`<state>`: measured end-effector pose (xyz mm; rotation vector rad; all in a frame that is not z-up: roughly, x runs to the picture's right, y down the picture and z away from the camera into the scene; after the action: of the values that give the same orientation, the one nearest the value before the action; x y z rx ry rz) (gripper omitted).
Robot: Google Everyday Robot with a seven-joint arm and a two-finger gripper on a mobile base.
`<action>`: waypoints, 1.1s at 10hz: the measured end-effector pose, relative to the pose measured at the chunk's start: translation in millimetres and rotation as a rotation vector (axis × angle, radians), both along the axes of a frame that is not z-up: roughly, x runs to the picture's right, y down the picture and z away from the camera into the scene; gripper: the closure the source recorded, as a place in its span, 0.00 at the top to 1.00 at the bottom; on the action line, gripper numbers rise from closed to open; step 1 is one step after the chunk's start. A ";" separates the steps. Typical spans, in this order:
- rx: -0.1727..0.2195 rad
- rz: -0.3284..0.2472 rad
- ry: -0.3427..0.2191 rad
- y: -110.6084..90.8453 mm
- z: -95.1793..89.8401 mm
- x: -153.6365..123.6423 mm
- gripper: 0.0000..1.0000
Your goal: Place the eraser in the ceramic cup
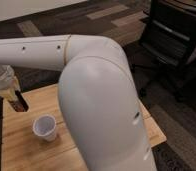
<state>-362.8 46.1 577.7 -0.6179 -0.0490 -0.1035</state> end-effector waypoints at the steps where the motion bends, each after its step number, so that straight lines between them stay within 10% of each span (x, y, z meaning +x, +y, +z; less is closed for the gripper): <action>1: 0.006 -0.035 -0.011 4.4 -14.3 -5.0 0.00; 5: 0.044 -0.018 0.092 13.9 -50.4 31.6 0.00; 11: 0.005 0.198 0.228 37.3 -24.7 109.0 0.00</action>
<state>-253.9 83.4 553.0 -0.6134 0.1107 0.1583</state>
